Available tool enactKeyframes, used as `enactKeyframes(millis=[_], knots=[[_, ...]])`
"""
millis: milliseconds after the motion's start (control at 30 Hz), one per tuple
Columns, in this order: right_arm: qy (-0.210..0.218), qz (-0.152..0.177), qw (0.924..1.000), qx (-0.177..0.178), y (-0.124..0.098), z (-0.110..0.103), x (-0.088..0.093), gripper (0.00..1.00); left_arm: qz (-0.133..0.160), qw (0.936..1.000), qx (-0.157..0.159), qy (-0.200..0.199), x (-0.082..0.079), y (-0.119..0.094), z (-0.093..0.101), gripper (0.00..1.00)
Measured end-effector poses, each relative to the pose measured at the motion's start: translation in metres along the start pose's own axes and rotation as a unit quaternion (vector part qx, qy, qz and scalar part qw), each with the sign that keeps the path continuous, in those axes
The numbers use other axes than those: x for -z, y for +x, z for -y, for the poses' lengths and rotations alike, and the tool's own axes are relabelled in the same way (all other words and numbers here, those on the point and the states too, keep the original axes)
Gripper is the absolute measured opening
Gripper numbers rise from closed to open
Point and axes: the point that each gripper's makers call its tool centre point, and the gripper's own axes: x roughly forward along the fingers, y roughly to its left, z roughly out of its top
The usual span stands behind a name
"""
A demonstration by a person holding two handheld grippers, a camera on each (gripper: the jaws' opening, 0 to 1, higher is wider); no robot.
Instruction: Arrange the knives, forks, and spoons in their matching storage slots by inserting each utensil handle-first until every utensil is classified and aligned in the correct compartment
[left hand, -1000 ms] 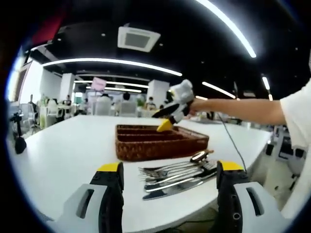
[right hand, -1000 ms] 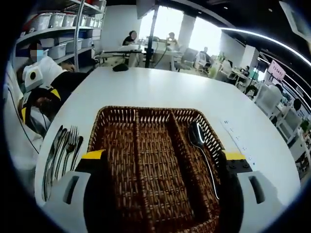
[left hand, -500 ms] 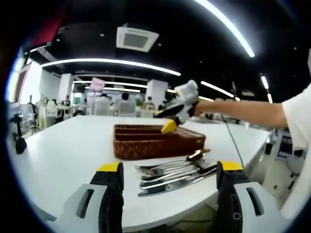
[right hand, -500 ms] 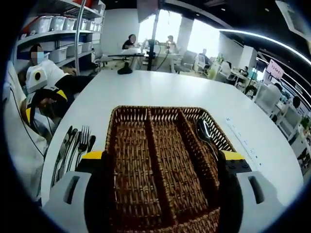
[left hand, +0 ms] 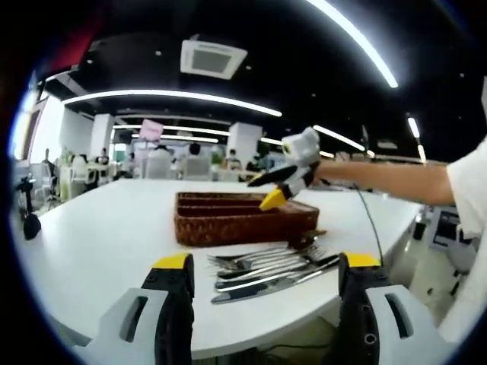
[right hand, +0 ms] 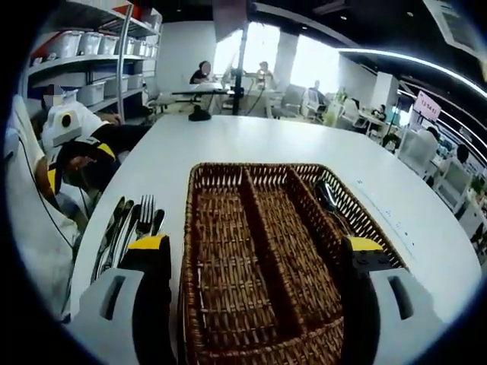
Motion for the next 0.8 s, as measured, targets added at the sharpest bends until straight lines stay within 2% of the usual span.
enactKeyframes(millis=[800], knots=[[0.038, 0.059, 0.9973, 0.02, -0.026, -0.04, 0.019, 0.94, -0.02, 0.9995, 0.023, 0.003, 0.014, 0.005, 0.02, 0.77]])
